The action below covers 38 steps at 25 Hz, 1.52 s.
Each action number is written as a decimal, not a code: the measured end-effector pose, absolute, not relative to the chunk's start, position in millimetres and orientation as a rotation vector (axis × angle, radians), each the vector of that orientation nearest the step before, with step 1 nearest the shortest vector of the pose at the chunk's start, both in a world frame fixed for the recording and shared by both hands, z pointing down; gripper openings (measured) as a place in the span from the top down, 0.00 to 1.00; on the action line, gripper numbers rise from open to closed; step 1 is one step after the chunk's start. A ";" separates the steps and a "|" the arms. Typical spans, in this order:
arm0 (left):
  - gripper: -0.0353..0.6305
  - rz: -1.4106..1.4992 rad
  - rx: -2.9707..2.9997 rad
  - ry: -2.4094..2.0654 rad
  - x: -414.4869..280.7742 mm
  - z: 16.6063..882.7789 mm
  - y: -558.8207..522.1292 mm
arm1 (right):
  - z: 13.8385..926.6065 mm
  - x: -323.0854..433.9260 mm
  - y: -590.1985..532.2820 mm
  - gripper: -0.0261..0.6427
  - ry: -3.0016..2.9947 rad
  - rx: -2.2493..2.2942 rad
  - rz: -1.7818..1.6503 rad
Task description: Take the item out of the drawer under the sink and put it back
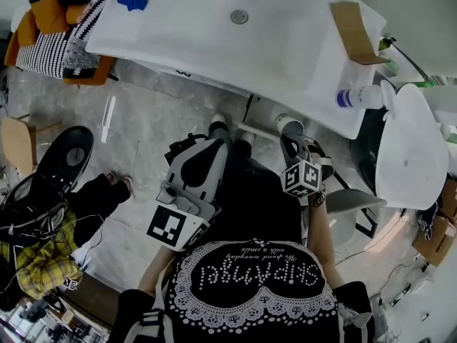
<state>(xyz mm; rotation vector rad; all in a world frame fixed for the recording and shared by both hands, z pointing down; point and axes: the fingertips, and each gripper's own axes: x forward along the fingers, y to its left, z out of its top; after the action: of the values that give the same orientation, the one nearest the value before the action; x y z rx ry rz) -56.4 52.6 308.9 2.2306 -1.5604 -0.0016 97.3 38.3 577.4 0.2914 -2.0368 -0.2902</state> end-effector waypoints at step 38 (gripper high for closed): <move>0.94 0.079 2.166 -1.628 -70.6 314.2 49.1 | 645.0 89.7 10.8 0.92 -1.987 0.200 -0.264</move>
<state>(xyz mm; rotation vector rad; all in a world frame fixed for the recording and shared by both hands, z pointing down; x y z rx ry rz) -70.6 49.1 314.2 2.1662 -1.6276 0.0794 89.7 10.8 645.0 0.2001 -1.9874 -0.2638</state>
